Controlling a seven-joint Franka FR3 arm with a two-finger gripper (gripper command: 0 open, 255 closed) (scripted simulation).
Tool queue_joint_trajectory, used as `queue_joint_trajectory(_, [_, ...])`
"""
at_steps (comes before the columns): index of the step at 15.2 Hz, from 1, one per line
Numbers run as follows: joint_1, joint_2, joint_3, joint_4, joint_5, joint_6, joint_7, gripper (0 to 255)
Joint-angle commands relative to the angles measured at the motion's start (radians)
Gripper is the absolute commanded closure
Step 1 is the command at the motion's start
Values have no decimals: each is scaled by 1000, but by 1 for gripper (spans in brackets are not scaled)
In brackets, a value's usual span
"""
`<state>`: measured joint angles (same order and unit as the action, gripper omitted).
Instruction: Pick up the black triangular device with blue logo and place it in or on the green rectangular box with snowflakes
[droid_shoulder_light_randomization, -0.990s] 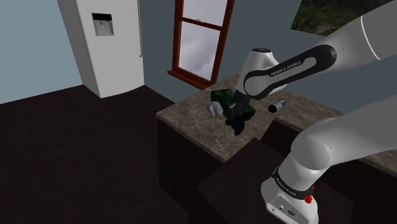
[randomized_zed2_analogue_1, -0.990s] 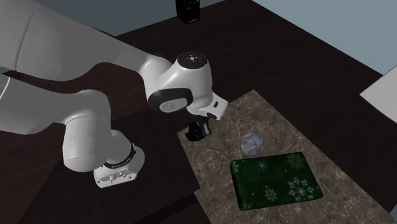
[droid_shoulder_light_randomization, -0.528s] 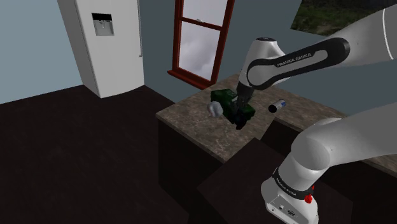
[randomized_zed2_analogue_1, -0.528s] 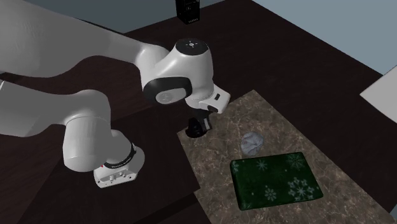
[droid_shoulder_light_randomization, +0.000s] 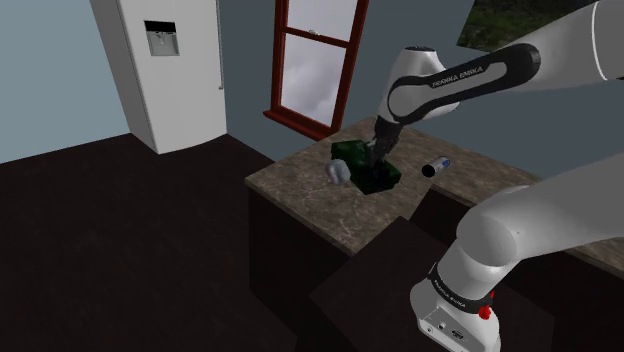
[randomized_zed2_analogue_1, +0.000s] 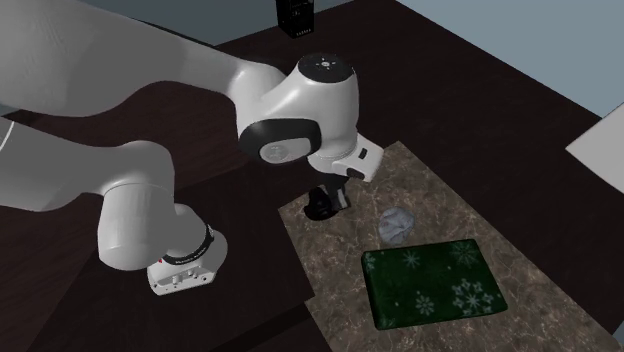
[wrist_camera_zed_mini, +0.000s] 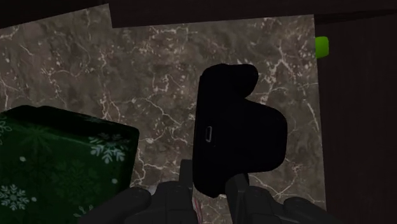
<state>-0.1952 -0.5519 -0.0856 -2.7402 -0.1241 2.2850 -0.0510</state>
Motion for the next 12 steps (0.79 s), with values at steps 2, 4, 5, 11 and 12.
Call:
queue_joint_trajectory(2, [-15,114,-40,98,-7,20,-51,255])
queue_joint_trajectory(4, [-22,183,-68,162,-6,28,-88,255])
queue_joint_trajectory(5, [-25,218,-82,195,-3,30,-107,255])
queue_joint_trajectory(11, [-40,422,-151,411,44,23,-227,255])
queue_joint_trajectory(12, [-43,457,-160,450,56,19,-248,255])
